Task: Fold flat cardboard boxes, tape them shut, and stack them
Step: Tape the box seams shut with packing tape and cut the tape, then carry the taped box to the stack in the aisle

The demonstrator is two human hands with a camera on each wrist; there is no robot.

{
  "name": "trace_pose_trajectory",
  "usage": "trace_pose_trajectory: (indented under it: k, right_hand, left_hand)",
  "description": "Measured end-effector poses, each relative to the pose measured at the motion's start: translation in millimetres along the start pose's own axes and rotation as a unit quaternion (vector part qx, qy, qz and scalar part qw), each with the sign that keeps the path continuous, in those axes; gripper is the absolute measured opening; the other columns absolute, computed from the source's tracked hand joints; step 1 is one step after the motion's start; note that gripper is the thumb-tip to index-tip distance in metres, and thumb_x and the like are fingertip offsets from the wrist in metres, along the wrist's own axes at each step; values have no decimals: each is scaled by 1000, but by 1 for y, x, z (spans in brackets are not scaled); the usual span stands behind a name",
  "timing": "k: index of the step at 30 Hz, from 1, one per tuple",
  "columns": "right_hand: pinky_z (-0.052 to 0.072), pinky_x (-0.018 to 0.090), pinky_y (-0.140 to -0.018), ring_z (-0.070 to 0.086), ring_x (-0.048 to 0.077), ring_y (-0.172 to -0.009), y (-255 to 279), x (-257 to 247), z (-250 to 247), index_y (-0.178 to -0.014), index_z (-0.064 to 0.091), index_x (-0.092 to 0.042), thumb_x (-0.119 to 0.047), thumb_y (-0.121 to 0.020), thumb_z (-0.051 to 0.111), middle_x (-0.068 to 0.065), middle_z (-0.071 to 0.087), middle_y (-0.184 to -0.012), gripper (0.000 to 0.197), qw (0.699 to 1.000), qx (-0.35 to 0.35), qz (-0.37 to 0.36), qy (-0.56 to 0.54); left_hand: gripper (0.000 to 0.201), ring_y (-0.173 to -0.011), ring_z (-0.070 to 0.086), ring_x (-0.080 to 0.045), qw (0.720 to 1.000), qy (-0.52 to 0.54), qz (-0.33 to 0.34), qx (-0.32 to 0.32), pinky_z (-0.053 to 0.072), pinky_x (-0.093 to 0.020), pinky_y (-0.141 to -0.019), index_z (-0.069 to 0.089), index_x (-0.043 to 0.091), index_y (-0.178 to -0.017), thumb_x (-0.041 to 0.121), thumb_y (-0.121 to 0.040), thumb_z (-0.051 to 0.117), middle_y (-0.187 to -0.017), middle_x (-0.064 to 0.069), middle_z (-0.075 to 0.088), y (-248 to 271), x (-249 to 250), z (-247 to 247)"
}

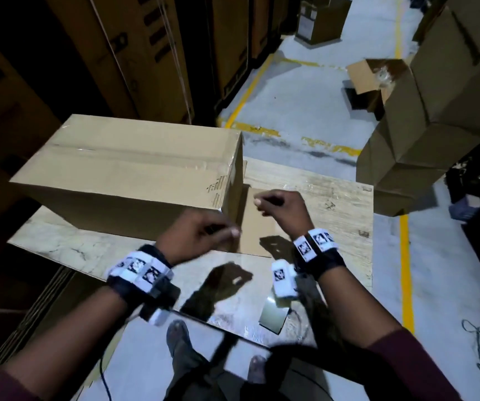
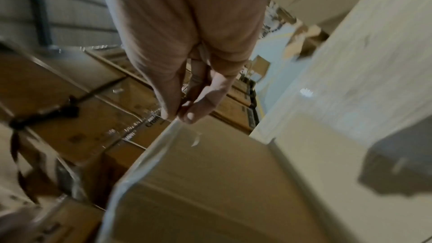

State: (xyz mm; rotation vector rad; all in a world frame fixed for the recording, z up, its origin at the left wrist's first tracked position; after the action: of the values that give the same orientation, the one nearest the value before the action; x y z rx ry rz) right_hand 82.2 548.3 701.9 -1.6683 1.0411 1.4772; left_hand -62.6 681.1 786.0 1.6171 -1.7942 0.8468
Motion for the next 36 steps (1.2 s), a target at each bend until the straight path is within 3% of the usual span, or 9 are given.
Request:
trace_pose_trajectory:
  k: [2,4,12,16,21,26,29,32,36]
  right_hand:
    - [60,26,-73,70,14,-75,-8,-20,31,-101,76,2,0,-87,76,7,75,-83,15,998,-7,-4,-62]
    - [59,25,-73,69,13,-74,-10,-22,56,-100,75,4,0,-86,76,7,75,-82,15,996,-12,5,-87]
    - [54,19,-74,72,9,-80,10,-1,71,-99,77,3,0,-82,81,2,77,-84,18,994,-36,22,-98]
    - [57,26,-80,75,19,-88,7,-6,70,-96,79,-2,-7,-78,85,7,79,-90,19,997,-49,8,-61]
    - [59,28,-83,75,18,-87,10,-14,71,-88,78,-11,-11,-73,90,1,78,-86,20,999,-37,-28,-4]
    - [52,15,-70,68,5,-74,14,-20,76,-81,69,-16,-16,-74,91,-6,71,-78,23,992,8,-91,85]
    - [53,19,-67,63,5,-71,7,-14,87,-78,60,-21,-5,-73,88,-7,67,-77,32,984,-49,-84,149]
    - [57,31,-72,68,8,-82,-6,-2,85,-83,63,-29,5,-81,74,-7,69,-88,36,961,-139,-46,234]
    - [53,20,-84,66,1,-92,-45,-39,40,-98,68,-19,3,-88,62,-5,72,-98,25,969,-9,-105,222]
  left_hand:
    - [4,-82,69,-4,994,-28,-7,106,56,-30,-76,79,24,-88,25,-89,75,-86,15,74,-12,-21,-47]
    - [4,-81,69,-8,989,-36,-46,137,57,-38,-77,80,23,-90,25,-87,77,-87,8,74,-25,-50,-69]
    - [10,-82,64,-4,990,-44,-87,98,53,-34,-77,79,36,-88,39,-79,82,-83,12,70,-43,-91,-59]
    - [22,-88,56,-3,990,-66,-85,91,50,-33,-77,74,44,-91,55,-73,80,-85,16,68,-45,-97,-55]
    - [33,-87,51,-6,990,-91,-66,90,47,-30,-72,71,43,-95,61,-69,78,-81,18,64,-43,-93,-52]
    - [44,-86,48,-8,982,-160,-38,90,43,-27,-66,66,44,-101,60,-64,82,-83,18,60,-40,-84,-51]
    - [55,-85,50,-14,963,-247,-22,102,39,-28,-65,63,38,-106,62,-60,83,-86,13,58,-37,-77,-44]
    - [67,-85,56,-24,941,-318,0,111,40,-33,-71,60,31,-111,63,-58,85,-94,2,60,-35,-74,-35]
    - [79,-87,54,-24,938,-343,22,50,43,-37,-74,42,35,-121,53,-60,89,-99,-3,54,-33,-77,-31]
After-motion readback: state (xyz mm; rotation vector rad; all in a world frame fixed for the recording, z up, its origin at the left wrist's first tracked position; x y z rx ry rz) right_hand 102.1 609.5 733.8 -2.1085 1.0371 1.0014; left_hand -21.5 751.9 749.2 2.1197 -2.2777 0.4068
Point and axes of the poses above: each hand's wrist, its own y-axis away from the middle knuckle, its own z-axis out of the palm, x = y × z, the point moved 10 cm from there along -y, towards the middle knuckle
